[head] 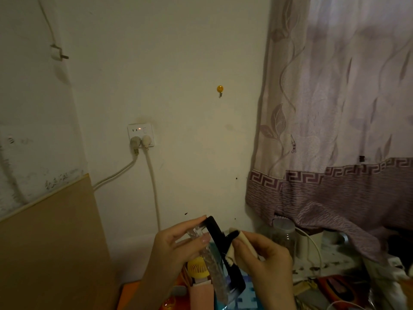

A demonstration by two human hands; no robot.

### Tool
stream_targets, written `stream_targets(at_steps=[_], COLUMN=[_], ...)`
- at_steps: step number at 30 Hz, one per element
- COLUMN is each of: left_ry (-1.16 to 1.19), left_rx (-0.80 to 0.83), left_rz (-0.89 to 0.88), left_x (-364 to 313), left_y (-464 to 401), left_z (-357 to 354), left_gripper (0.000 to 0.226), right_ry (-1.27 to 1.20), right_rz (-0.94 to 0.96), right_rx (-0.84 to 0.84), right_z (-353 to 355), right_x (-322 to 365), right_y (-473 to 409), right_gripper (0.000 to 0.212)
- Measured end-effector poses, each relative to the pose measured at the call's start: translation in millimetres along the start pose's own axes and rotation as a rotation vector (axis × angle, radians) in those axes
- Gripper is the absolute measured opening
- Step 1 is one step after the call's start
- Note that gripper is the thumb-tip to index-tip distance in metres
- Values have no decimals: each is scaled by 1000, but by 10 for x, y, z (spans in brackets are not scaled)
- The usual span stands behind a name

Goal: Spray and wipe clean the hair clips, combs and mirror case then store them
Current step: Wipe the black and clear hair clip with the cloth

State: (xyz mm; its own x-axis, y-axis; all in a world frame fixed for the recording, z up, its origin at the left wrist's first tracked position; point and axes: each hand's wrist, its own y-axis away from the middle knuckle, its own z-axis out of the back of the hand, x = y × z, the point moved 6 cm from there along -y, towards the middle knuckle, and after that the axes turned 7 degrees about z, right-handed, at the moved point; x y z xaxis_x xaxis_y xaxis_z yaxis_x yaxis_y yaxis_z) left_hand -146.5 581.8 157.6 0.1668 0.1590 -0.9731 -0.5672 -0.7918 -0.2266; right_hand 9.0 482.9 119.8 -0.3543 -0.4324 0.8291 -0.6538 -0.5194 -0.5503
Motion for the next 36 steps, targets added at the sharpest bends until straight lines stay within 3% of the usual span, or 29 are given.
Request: stream_targets(at_steps=[9,17,27,33,36], left_ry=[22,-87,25,-23,48], left_rx=[-79,12,-31,24,105], left_rz=[76,19,47,56,86], left_x=[25,36,36,65,105], left_y=[-30,-15,-63,-94,-75], left_z=[180,0,137,183,111], left_gripper=[31,34,31,27,27], right_ry=[-92,-97,-112,-244,-331], right_rz=[-88,-112,-136,-270,-428], right_rx=[-61,102,57,24,-5], right_z=[262,-40,75,141,132], right_x=[-79,-64,-134,-201,-300], right_y=[-89,21,4,-62,-69], right_gripper=[19,23,19,15,14])
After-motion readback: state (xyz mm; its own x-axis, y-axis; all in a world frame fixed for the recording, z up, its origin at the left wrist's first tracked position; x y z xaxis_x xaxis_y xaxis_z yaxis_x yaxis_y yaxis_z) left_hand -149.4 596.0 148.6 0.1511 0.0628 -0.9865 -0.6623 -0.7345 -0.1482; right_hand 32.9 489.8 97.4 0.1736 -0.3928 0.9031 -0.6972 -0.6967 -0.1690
